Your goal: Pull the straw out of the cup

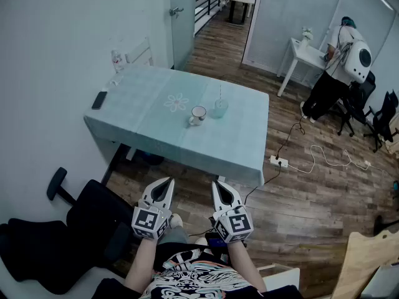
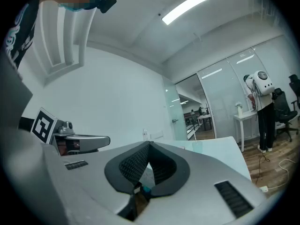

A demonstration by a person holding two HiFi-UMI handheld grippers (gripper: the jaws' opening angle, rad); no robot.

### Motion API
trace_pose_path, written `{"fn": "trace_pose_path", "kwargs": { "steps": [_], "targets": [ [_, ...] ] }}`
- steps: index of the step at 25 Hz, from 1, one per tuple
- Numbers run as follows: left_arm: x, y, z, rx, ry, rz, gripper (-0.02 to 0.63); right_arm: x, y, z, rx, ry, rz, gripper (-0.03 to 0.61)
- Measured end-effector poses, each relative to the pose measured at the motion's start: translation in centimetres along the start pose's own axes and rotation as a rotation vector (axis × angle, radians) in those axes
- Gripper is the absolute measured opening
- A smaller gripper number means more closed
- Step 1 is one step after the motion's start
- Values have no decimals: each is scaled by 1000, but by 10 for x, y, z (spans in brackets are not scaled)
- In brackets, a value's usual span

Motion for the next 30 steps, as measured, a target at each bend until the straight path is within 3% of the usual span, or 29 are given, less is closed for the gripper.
{"fn": "trace_pose_path", "kwargs": {
  "steps": [6, 17, 23, 30],
  "targets": [
    [13, 4, 12, 10, -43, 0, 0, 17, 0, -2, 12, -12, 17, 12],
    [2, -4, 25, -14, -49, -29, 2, 18, -1, 8, -2, 15, 25, 12],
    [-2, -9, 3, -23, -16, -31, 2, 0, -1, 2, -24, 36, 3, 12],
    [11, 11, -45, 20, -9, 2, 2, -33, 14, -27, 15, 50, 0, 12]
  ]
}}
Point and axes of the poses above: the fingertips, and each gripper's own axes: z backward along the fingers, x to its left, y out of its underside, the point moved 1 cm from there along z, backward along the fingers, and after that the axes turned 12 degrees about -y, right-handed, at the moved point
